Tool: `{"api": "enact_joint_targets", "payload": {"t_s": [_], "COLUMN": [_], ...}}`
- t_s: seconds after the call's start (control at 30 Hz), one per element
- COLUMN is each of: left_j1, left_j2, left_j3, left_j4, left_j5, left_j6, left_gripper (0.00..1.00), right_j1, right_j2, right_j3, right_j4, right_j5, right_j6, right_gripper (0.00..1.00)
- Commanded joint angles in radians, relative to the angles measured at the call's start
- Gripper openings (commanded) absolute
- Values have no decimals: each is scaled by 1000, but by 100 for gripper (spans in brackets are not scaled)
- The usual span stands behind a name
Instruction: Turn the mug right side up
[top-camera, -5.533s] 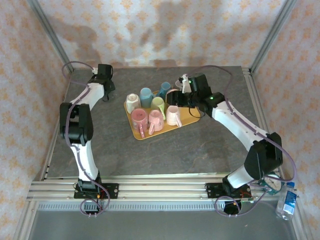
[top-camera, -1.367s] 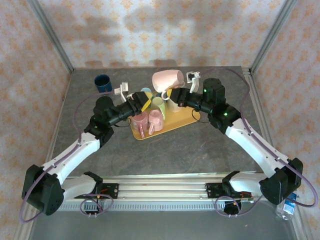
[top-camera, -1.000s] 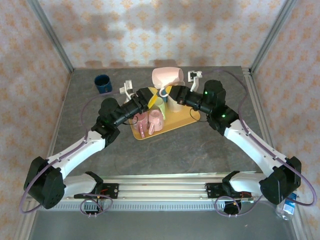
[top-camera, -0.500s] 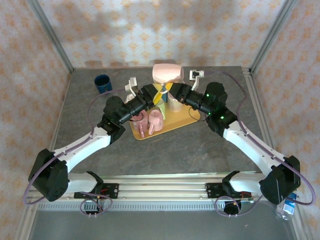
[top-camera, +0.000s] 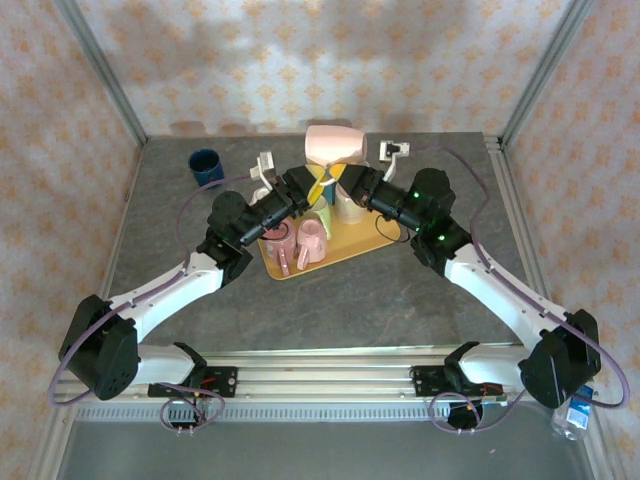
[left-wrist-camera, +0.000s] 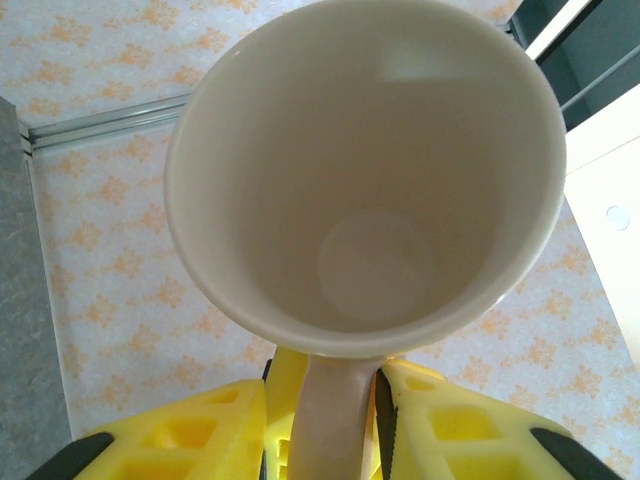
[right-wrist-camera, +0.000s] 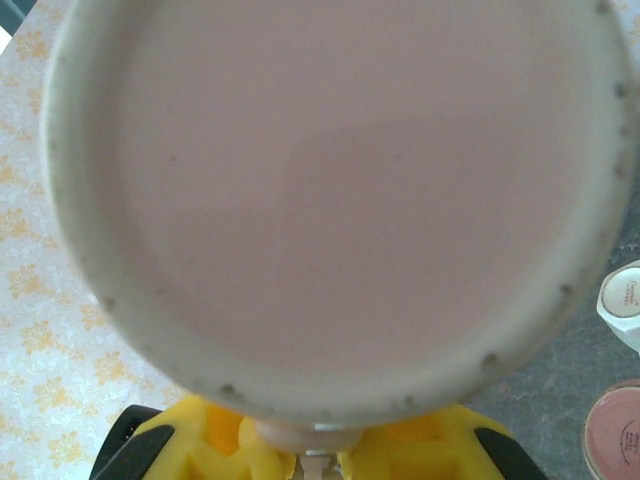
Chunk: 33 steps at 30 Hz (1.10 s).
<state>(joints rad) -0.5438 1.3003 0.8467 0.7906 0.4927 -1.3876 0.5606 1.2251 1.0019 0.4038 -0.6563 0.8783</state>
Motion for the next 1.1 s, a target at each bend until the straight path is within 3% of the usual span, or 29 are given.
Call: {"api": "enact_joint_targets", "payload": {"t_s": [0.0,0.2,0.37,0.57,0.63,0.7,0.8,1.07], "left_j1": [-9,-9,-9,-9,-9,-8,-9,1], "left_j2": [15,34,31,3,-7,-17,-29,-92], "left_j3": [44,54,57,68,81,93,97,133], "left_j4": [63,80,61,27,-2,-35,-13,-186], "left_j5": [-16,-21,-30,-29,-30,-39,-53,-104], "left_j6": [13,2,20,82,102,124,150,302], "left_gripper": [31,19,0,0,0,0,0,0], "right_j1": [9,10,11,10,10,10,10,11], "right_j2": [-12,0,2,-4,-3,-1,1,-36], "right_j3": [17,13,18,15,13,13,13,5], "right_j4": [141,141,132,94,85,75,55,-90], "right_j5": [-31,-42,-36,-1,11,22,42,97], "right_j6": [3,10,1,-22,-24,-24,-19,-77], "right_gripper": [0,0,0,0,11,31,47,59]}}
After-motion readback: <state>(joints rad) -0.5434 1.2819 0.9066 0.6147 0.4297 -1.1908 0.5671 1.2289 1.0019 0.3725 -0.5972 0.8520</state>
